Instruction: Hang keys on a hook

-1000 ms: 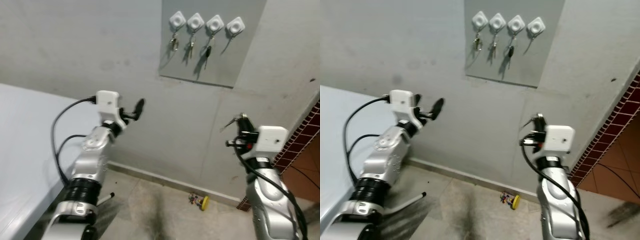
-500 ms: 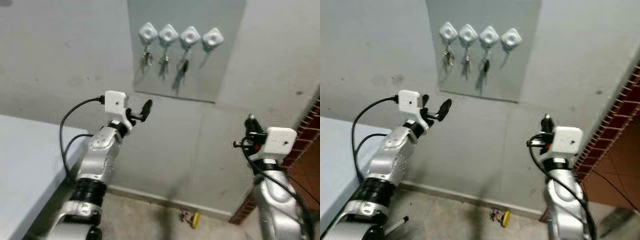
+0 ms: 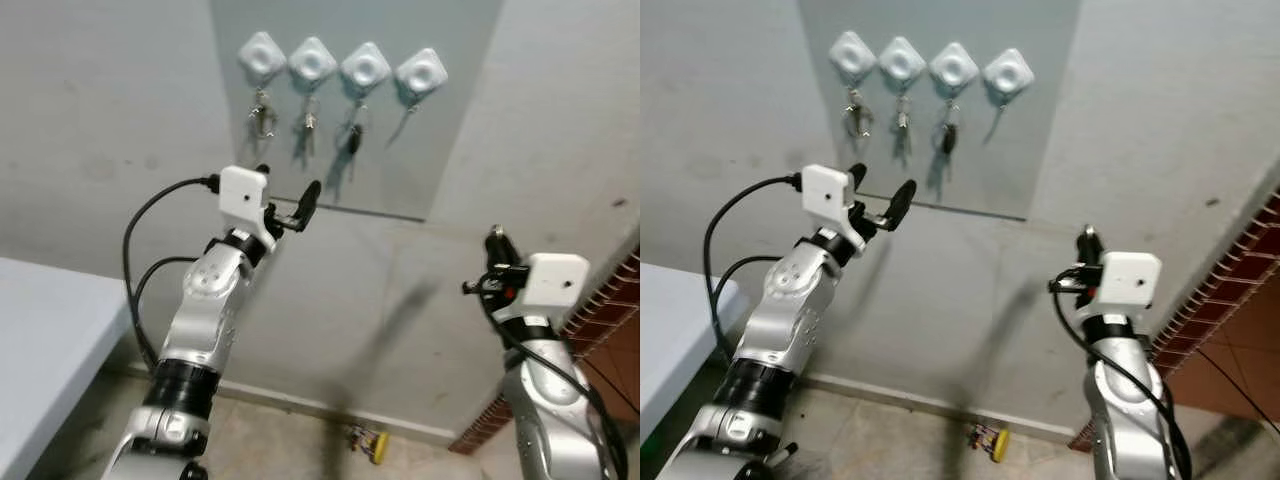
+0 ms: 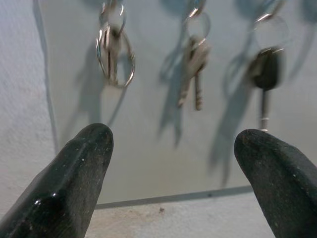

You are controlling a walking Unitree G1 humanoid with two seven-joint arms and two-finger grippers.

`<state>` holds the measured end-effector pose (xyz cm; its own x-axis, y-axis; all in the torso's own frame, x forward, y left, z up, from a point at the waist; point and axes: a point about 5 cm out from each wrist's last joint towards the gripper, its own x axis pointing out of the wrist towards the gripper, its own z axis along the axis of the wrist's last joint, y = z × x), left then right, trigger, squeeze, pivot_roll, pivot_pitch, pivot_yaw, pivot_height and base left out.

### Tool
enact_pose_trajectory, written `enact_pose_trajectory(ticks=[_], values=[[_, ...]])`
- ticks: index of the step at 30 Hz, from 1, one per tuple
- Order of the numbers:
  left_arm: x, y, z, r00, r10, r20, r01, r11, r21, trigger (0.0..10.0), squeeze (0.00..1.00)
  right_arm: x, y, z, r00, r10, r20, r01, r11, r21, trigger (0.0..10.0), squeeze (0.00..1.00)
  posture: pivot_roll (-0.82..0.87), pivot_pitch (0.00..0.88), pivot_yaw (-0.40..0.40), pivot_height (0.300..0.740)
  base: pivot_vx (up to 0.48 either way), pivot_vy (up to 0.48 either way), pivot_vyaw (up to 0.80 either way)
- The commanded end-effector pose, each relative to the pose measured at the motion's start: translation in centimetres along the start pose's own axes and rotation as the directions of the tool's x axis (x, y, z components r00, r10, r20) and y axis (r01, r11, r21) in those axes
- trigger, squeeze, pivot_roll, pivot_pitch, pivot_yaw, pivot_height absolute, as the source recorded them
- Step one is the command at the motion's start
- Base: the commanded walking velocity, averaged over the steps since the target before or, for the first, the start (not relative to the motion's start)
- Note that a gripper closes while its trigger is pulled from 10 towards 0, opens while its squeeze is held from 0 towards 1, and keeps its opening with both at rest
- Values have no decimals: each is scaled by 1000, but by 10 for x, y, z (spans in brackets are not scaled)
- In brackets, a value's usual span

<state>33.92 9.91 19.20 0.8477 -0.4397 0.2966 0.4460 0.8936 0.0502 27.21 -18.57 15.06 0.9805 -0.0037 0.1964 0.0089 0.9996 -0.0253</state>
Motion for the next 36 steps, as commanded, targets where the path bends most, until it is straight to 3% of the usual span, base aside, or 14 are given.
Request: enact_pose_trajectory(ticks=[1,4,9,11,23,36], values=[[5,-18,10,996,-81,38,80,997,20,10000,0,0,-3,5,1000,-7,16,7,1000,-6,10000,0,-83,34,-7,740,0,0,0],[3,-43,21,972,-216,90,211,976,60,10000,0,-1,-2,6,1000,26,13,-26,1000,-6,10000,0,-78,47,-13,740,0,0,0],[1,-62,34,938,-324,127,314,945,88,10000,0,0,5,10,994,105,21,-105,994,-19,10000,0,-71,58,-19,740,0,0,0],[-2,-68,39,923,-360,135,350,932,89,10000,0,3,13,22,979,196,59,-196,981,-13,10000,0,-76,61,-14,740,0,0,0],[-3,-56,41,933,-341,117,334,940,73,10000,0,20,28,67,918,328,222,-327,944,-43,10000,0,-83,58,0,740,0,0,0],[-5,-41,44,950,-296,102,287,953,94,10000,0,32,36,83,871,415,263,-418,907,-45,10000,0,-59,60,-5,740,0,0,0]])
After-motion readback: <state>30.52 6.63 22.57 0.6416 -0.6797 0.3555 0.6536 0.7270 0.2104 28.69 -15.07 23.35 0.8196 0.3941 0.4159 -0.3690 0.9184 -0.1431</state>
